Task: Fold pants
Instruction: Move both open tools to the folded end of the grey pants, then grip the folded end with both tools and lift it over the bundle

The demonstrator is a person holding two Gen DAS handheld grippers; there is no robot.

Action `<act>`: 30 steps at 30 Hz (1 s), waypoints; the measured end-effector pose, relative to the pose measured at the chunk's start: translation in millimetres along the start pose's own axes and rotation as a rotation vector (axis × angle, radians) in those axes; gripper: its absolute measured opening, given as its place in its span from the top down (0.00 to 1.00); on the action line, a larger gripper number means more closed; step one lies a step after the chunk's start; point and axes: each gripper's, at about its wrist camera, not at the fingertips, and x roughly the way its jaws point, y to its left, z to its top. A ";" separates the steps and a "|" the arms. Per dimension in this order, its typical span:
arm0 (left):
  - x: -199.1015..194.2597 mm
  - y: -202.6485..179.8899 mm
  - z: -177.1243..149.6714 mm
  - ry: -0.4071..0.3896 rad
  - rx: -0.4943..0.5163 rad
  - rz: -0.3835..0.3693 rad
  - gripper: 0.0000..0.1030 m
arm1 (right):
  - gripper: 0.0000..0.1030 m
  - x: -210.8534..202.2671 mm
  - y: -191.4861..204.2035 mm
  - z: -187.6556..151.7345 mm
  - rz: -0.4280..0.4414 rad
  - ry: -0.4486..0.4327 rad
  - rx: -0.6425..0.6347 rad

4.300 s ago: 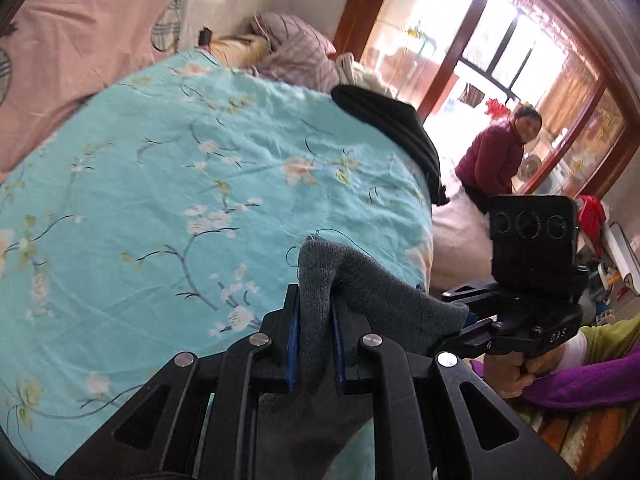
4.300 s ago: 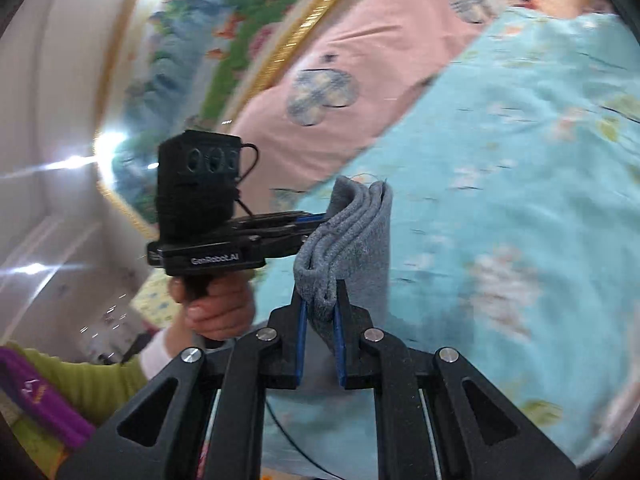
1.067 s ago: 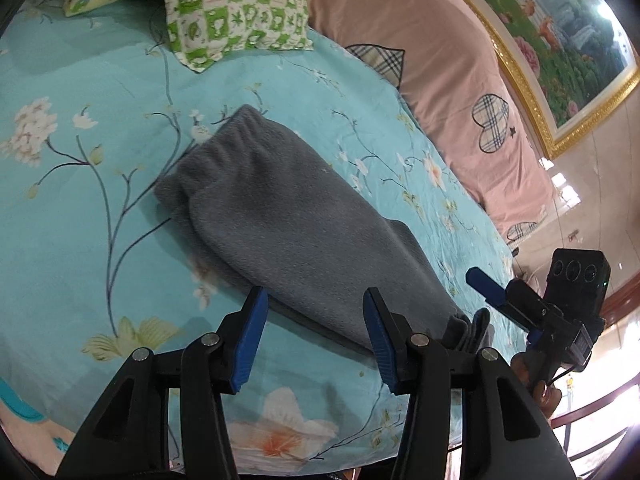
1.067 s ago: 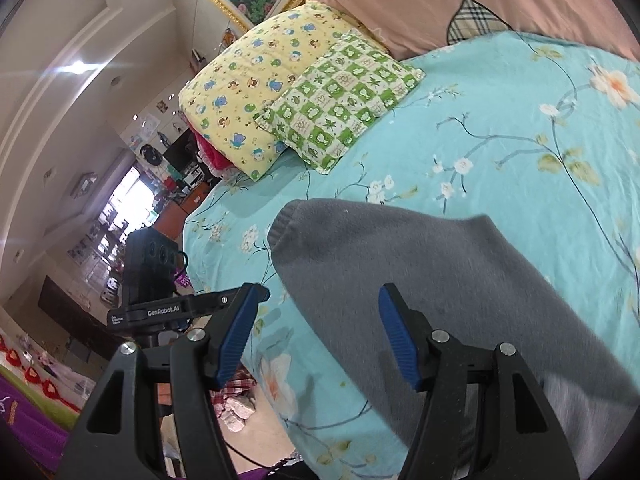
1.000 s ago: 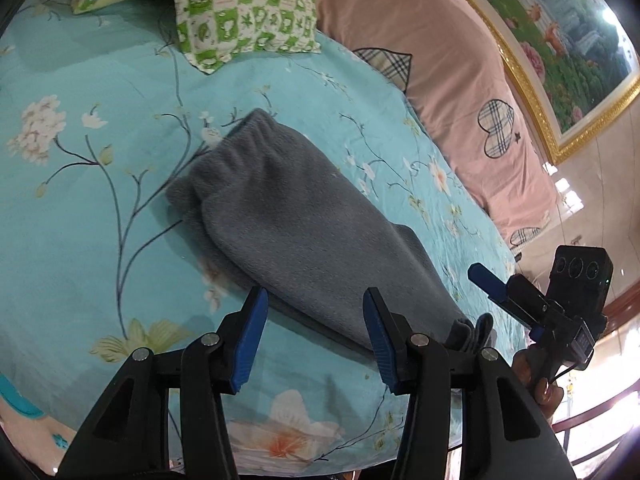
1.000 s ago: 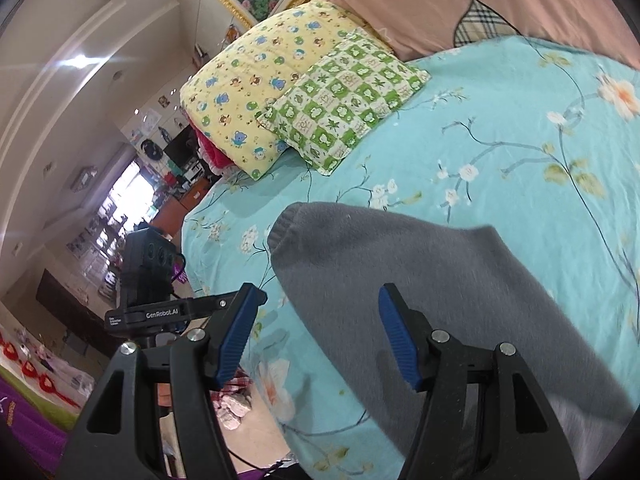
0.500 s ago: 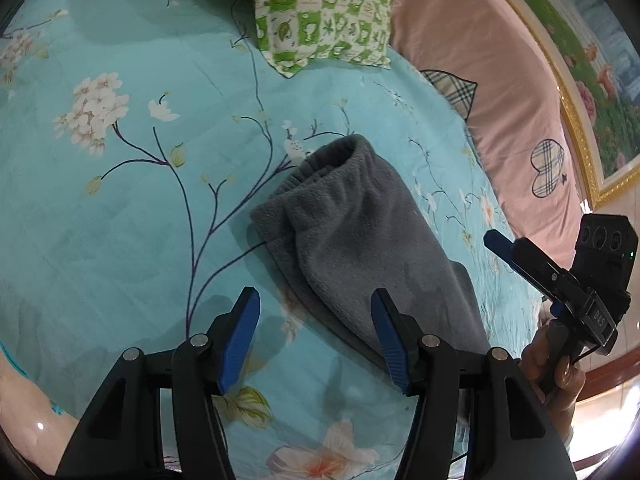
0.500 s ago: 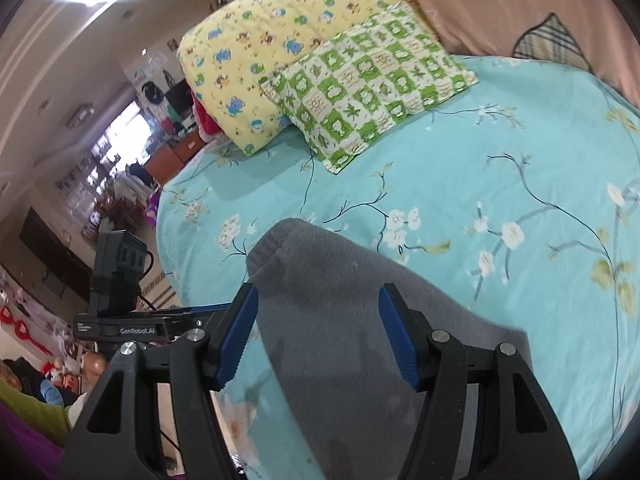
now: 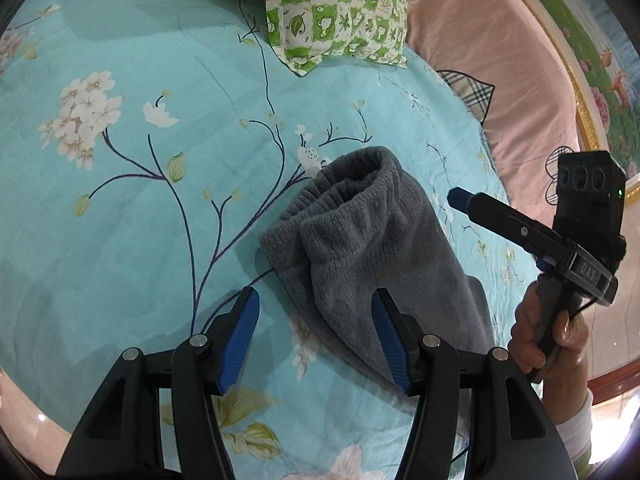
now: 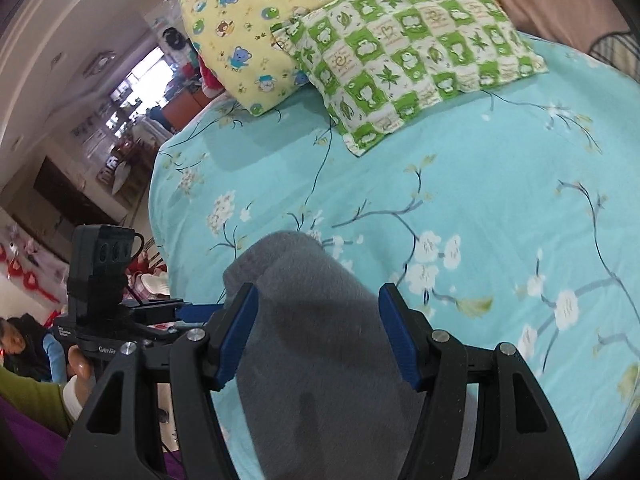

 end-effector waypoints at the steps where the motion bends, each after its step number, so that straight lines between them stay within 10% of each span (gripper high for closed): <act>1: 1.1 0.5 1.1 0.000 -0.003 0.003 0.43 | 0.38 3.0 -2.3 2.7 0.011 0.006 -0.005; 15: 17.5 2.6 9.8 -0.008 -0.028 0.002 0.39 | 0.54 52.4 -7.8 13.2 0.049 0.158 -0.077; 23: 19.8 -0.8 10.6 -0.029 -0.003 0.012 0.65 | 0.73 52.2 -1.9 14.4 0.068 0.158 -0.080; 30: 6.3 -13.5 10.0 -0.060 0.029 0.010 0.69 | 0.81 36.3 3.1 12.7 0.059 0.123 -0.076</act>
